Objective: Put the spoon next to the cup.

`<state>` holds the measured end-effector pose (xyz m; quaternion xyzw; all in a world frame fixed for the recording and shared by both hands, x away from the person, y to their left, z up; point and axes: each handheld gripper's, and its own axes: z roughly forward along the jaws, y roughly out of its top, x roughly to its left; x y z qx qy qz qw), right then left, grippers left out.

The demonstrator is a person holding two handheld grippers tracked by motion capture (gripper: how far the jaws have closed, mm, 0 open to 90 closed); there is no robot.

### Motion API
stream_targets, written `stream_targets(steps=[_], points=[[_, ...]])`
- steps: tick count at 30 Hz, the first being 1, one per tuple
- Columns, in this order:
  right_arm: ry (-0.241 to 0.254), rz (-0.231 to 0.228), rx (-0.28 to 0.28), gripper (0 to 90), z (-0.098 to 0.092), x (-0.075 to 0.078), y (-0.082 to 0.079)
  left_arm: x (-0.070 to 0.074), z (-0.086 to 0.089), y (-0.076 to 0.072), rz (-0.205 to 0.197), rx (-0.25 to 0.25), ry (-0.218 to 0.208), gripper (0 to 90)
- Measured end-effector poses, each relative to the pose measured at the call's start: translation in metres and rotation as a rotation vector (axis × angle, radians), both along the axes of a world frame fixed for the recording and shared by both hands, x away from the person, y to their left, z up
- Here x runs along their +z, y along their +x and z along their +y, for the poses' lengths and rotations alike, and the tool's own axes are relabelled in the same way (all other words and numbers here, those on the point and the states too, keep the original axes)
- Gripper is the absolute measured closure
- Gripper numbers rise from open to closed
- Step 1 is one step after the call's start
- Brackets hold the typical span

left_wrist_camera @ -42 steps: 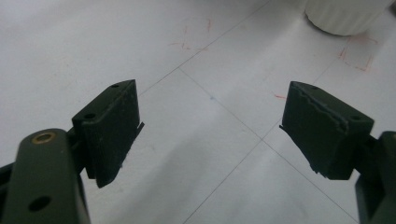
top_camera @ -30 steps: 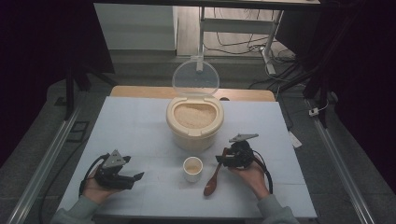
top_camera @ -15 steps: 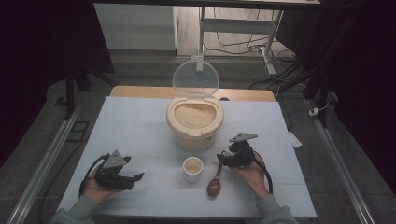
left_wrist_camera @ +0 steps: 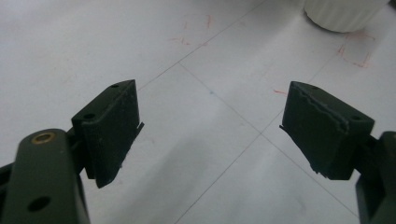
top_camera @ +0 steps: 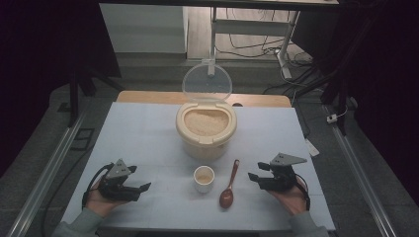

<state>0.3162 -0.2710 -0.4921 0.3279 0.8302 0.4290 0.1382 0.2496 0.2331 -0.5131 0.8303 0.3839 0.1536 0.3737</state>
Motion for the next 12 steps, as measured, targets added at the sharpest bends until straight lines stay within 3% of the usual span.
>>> stream_targets(steps=[7,12], points=[[0.012,-0.02,-0.008,40.4,-0.031,-0.005,-0.012,0.0,0.0,0.0,0.0,0.001,-0.003,18.6],[0.018,-0.032,-0.003,40.4,-0.033,-0.007,-0.013,0.0,-0.001,0.0,0.0,0.001,-0.005,18.5]])
